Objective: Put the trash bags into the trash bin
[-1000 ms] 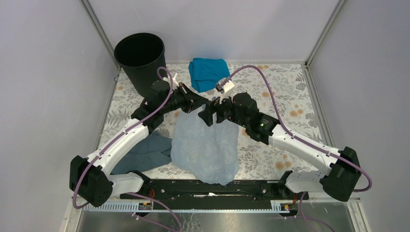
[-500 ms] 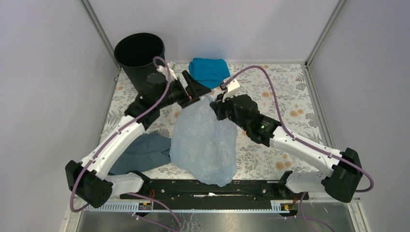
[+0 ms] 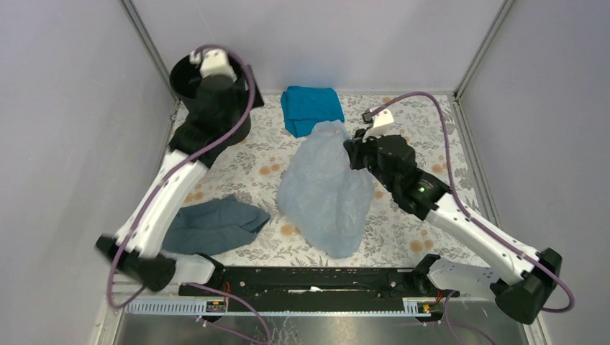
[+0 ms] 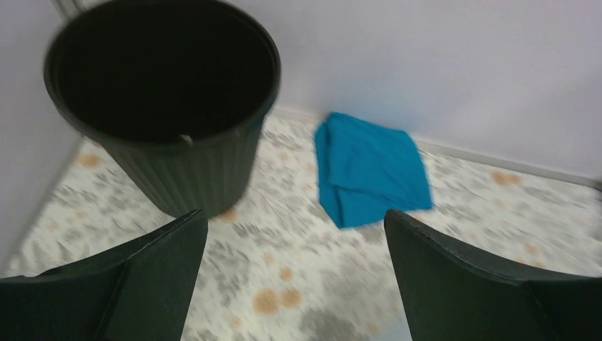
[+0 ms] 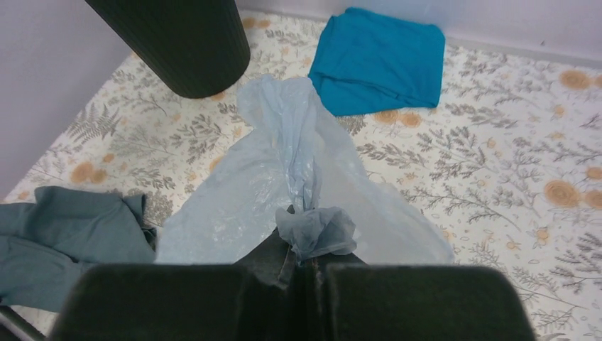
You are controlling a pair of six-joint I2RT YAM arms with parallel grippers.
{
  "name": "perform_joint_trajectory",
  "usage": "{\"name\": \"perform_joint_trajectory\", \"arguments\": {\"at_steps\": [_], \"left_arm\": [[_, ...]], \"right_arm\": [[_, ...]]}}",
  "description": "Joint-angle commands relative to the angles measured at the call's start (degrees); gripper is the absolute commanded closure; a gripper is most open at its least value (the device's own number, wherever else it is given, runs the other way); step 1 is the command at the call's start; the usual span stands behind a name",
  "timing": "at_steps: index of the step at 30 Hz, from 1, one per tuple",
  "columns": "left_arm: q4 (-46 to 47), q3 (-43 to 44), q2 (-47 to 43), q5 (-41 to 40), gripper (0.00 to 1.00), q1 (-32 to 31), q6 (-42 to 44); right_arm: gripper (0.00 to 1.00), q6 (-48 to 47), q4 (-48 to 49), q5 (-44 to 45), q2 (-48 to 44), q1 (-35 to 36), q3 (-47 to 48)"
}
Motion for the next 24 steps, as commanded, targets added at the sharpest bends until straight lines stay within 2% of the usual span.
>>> {"name": "perform_joint_trajectory", "arguments": {"at_steps": [1,4,9,12,15,17,22,24], "left_arm": [[3.6,10.6,14.7,-11.1,0.01,1.1,13.8],[4.7,16.4,22.6,-10.4,0.01,3.1,18.2],[-0.1,31.3,35.9,-8.9,0.01,8.0,20.8],[-1.6,36.7,41.3,-8.9,0.01,9.3,22.7],[1.0,35.9,43.3,-8.6,0.01,9.8,24.9],[-0.8,37.0,44.9,-6.4,0.03,10.6,24.6],[-3.5,37.8,46.1,-2.3,0.16,11.1,21.9],[-3.5,37.3,45.7,-1.2,0.24,11.2,21.3]], "right_arm": [[1.00,-1.9,-3.5,1.2,-5.4,0.0,3.1],[1.00,-3.0,-5.2,1.4,-8.4,0.0,1.8],[1.00,-3.5,-9.3,3.6,-12.9,0.0,1.9],[1.00,-3.3,-9.1,5.2,-15.5,0.0,0.6],[1.00,-3.4,-9.3,5.0,-16.1,0.0,0.3],[1.00,-3.4,-9.4,4.2,-15.9,0.0,0.3],[1.00,-3.0,-8.8,2.9,-15.3,0.0,0.2],[1.00,-3.0,-8.5,2.5,-14.9,0.0,0.2]]}}
